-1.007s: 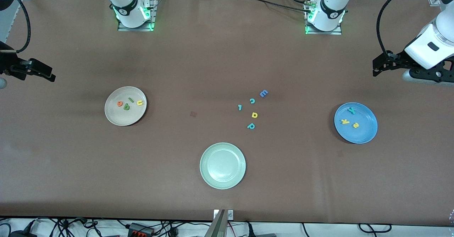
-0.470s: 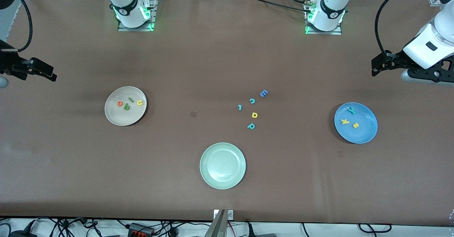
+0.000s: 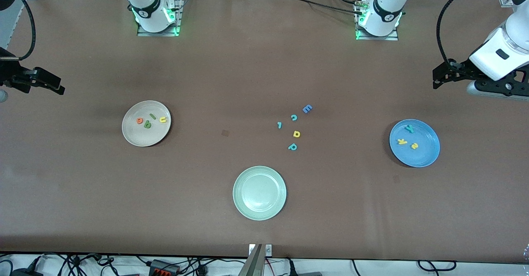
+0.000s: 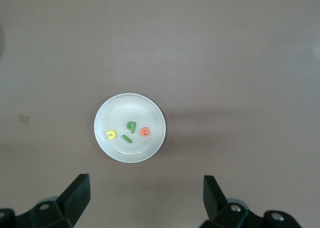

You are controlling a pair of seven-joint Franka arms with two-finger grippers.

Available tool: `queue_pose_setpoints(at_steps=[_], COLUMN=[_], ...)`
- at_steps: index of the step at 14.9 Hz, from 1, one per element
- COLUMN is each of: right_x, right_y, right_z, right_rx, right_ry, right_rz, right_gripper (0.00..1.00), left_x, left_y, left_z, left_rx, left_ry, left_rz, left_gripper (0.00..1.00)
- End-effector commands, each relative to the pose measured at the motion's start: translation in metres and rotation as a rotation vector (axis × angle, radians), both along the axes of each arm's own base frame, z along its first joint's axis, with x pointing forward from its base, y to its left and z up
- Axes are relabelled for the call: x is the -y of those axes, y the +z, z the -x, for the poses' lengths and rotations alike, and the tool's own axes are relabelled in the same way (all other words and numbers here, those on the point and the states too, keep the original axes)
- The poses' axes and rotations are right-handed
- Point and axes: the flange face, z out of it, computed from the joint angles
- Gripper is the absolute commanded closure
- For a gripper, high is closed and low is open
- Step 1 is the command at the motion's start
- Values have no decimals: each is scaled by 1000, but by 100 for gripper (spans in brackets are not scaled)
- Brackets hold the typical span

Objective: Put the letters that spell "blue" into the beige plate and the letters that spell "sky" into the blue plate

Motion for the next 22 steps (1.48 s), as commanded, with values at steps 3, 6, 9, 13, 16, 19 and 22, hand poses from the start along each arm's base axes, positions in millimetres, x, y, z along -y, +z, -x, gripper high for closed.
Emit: queue_pose_setpoints(at_steps=[3, 6, 9, 13, 16, 19, 22], right_x=[-2, -3, 4, 2, -1, -10, -10], right_y=[3, 2, 5, 4, 6, 9, 10], right_z=[6, 5, 9, 8, 8, 9, 11], right_rx=[-14, -15, -24, -20, -21, -14, -16], right_ry=[-1, -1, -17, -8, 9, 24, 26], right_rz=[12, 12, 3, 16, 52, 53, 53], right_gripper=[0, 0, 0, 0, 0, 0, 0], left_x=[2, 3, 2, -4, -5, -8, -6], left_y=[3, 5, 7, 9, 9, 10, 11], left_z=[-4, -3, -3, -2, 1, 2, 1], left_rx=[-8, -7, -8, -3, -20, -19, -15], left_ry=[2, 2, 13, 35, 35, 41, 39], left_rz=[23, 26, 61, 70, 62, 62, 62], left_gripper=[0, 0, 0, 0, 0, 0, 0])
